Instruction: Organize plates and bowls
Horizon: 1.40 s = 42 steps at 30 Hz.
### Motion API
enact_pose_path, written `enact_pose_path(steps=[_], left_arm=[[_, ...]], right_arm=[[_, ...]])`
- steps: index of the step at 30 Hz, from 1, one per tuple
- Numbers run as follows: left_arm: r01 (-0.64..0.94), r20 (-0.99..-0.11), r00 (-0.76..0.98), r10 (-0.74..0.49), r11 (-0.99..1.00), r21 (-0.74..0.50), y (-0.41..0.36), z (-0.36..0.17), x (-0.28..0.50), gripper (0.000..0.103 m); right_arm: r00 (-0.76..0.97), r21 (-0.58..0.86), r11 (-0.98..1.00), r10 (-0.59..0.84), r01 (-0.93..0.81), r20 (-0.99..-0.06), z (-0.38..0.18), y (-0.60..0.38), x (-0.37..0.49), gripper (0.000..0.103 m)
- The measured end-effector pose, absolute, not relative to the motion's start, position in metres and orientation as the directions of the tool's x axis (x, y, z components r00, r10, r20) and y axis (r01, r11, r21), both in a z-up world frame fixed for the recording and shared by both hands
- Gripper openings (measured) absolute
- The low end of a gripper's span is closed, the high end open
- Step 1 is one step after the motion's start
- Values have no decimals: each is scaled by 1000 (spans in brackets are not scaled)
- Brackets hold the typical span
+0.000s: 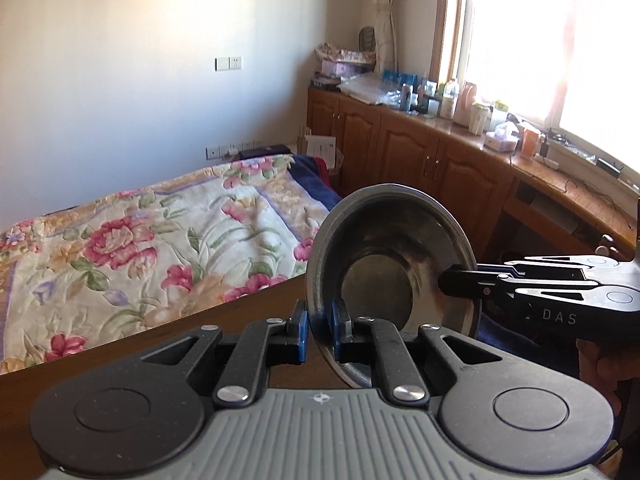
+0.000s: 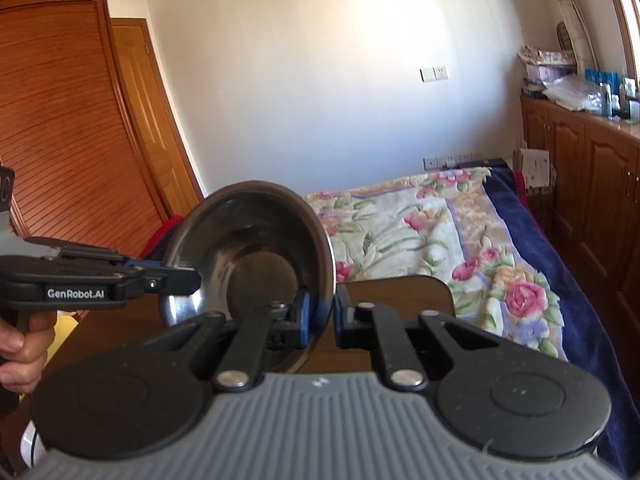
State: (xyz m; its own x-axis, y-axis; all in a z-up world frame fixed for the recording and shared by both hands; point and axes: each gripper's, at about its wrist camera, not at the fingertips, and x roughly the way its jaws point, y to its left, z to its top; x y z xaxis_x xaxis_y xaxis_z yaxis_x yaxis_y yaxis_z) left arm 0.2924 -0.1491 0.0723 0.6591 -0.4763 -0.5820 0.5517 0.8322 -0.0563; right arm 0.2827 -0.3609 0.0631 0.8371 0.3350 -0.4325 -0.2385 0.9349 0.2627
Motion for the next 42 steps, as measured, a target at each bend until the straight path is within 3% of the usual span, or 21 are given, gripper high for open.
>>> enact_pose_path(steps=[21, 42], left_arm=[[530, -504, 703, -502, 842, -100, -93, 57, 181, 16], [460, -478, 735, -482, 871, -172, -68, 11, 125, 16]], right_arm=[[847, 214, 929, 364, -301, -387, 67, -325, 204, 13], [842, 282, 908, 399, -309, -363, 19, -311, 159, 13]])
